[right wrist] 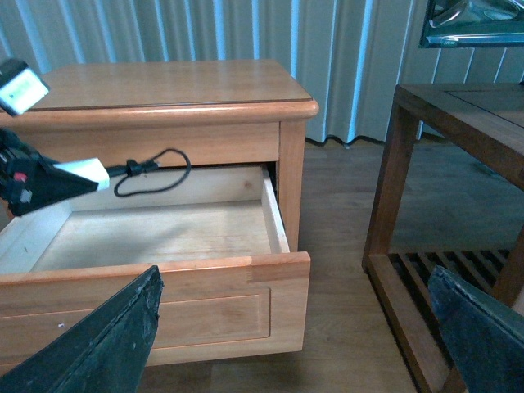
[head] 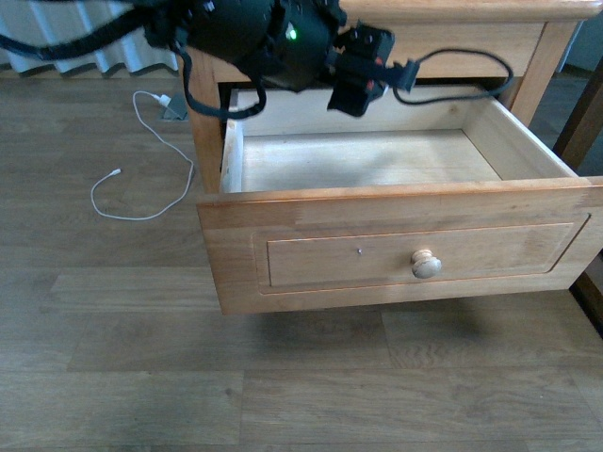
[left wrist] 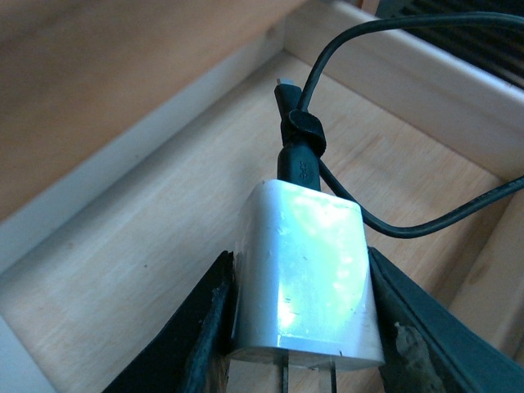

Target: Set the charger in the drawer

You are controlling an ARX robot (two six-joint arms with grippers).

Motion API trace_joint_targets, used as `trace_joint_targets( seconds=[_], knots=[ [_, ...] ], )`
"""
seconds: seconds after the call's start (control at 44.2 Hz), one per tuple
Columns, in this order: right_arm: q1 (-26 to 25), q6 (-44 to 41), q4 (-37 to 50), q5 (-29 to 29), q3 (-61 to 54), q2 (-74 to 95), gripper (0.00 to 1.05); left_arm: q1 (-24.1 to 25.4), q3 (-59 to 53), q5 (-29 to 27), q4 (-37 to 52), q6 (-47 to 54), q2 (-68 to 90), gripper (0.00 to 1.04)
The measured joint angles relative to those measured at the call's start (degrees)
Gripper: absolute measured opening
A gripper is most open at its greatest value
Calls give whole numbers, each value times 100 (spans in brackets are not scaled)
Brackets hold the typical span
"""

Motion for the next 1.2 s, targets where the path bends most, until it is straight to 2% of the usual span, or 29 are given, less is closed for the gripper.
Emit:
trace_joint_targets(
  seconds=[0.385, 0.521, 0.611, 0.792, 1.042, 1.2],
  knots=[
    [0, -2, 0, 0, 0, 0, 96, -199, 393, -398, -17, 52, 942, 42],
    [0, -2, 0, 0, 0, 0, 96, -199, 446, -566, 28, 26, 1016, 60],
    [0, -2, 0, 0, 0, 0, 96, -179, 448, -826, 190, -13, 1016, 76],
    [0, -2, 0, 0, 0, 0, 96, -66, 291, -1283, 540, -101, 715, 100],
    [0, 0, 0, 0, 0, 0, 96, 256, -490, -2013, 1113, -179, -723, 99],
    [0, -2, 0, 0, 0, 0, 96, 697, -1412, -2557, 1399, -238, -2098, 99]
  ],
)
